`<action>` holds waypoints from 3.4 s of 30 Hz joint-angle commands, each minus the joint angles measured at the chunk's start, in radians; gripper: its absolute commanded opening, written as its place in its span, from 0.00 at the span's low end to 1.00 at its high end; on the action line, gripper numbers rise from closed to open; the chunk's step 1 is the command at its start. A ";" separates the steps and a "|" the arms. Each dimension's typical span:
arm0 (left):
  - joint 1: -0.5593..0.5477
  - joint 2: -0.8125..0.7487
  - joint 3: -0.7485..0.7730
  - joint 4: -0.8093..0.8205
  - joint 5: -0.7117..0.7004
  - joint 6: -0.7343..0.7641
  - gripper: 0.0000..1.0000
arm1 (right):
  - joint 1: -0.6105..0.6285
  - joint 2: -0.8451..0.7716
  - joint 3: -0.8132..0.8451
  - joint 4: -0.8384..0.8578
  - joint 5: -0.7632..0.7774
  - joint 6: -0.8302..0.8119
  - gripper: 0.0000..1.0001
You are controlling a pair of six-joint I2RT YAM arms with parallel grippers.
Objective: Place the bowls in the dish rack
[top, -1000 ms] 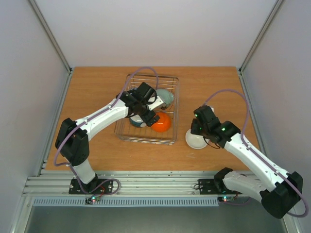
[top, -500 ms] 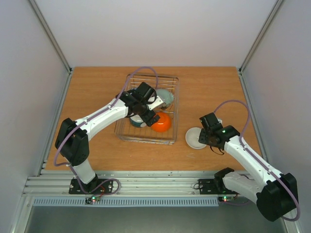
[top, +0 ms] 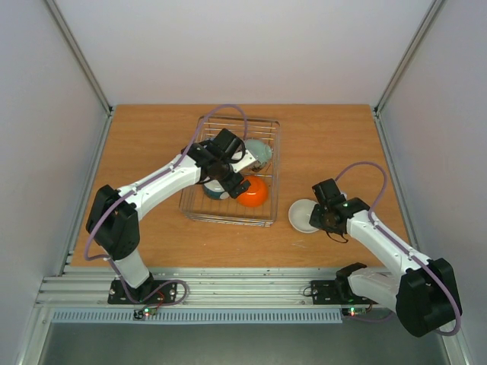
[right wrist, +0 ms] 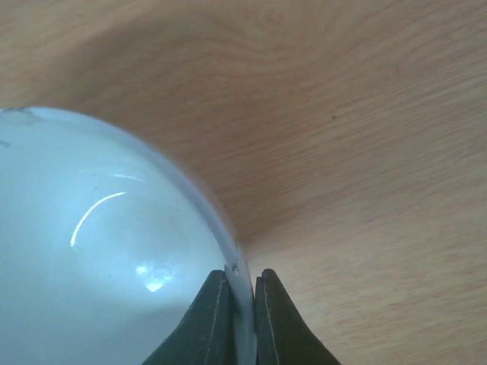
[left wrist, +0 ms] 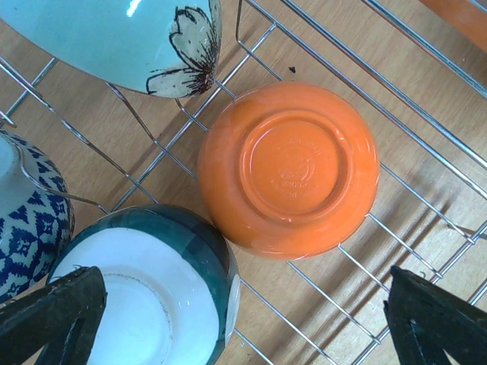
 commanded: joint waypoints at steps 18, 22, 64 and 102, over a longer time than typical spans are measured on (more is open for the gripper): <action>0.208 -0.056 0.047 -0.053 0.357 -0.096 0.99 | -0.008 -0.141 0.266 0.145 -0.152 -0.169 0.01; 0.267 -0.081 0.055 -0.043 0.483 -0.113 0.99 | -0.008 -0.112 0.271 0.250 -0.300 -0.163 0.01; 0.390 -0.029 0.028 -0.020 1.080 -0.196 0.99 | 0.177 0.236 0.268 0.941 -0.580 -0.101 0.01; 0.311 0.112 0.139 -0.239 1.079 -0.037 0.10 | 0.188 0.215 0.251 0.961 -0.569 -0.110 0.01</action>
